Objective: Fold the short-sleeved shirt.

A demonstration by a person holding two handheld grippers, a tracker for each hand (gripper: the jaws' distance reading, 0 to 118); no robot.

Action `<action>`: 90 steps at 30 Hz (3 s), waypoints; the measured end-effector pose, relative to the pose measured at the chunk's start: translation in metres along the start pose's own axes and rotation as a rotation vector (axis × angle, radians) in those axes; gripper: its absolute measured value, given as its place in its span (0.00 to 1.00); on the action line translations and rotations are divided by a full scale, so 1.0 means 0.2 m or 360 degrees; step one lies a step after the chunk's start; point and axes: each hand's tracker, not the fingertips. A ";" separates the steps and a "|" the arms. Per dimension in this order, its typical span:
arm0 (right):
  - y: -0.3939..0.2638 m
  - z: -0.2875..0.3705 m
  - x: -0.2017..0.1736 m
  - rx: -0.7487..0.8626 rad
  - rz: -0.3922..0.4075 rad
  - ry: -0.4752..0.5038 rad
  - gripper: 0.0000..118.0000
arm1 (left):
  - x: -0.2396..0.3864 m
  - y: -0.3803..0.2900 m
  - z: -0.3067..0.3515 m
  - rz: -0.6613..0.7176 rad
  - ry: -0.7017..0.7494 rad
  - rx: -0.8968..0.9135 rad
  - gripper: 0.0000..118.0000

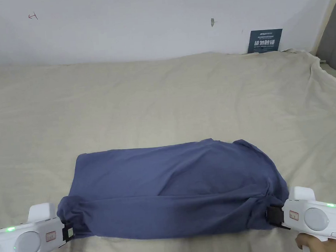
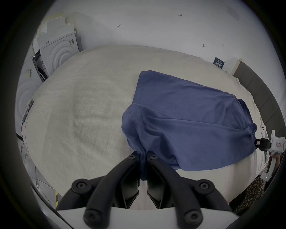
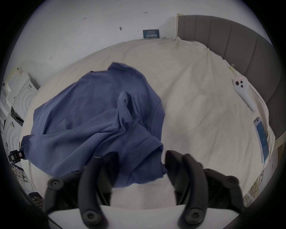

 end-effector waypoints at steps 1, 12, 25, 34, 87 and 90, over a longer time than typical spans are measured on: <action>-0.01 -0.01 0.00 -0.0015 -0.0008 0.0012 0.42 | 0.00 0.00 0.00 -0.0001 0.0002 -0.0004 0.05; -0.07 0.28 -0.01 0.0214 0.0094 0.0039 0.07 | -0.07 -0.07 0.02 0.0078 -0.0011 0.0014 0.04; -0.31 0.51 0.20 0.0224 0.0074 0.0076 0.07 | -0.15 -0.32 0.17 0.0041 -0.0026 -0.0049 0.04; -0.47 0.31 0.21 0.0045 -0.0063 0.0001 0.07 | -0.10 -0.44 0.07 -0.0007 0.0053 -0.0130 0.04; 0.26 0.68 -0.35 0.0965 0.0294 0.0064 0.00 | 0.18 0.74 -0.17 -0.0030 -0.0117 0.0226 0.26; 0.30 0.60 -0.35 0.0937 0.0293 0.0038 0.00 | 0.11 0.83 -0.39 -0.0027 -0.0042 0.0098 0.70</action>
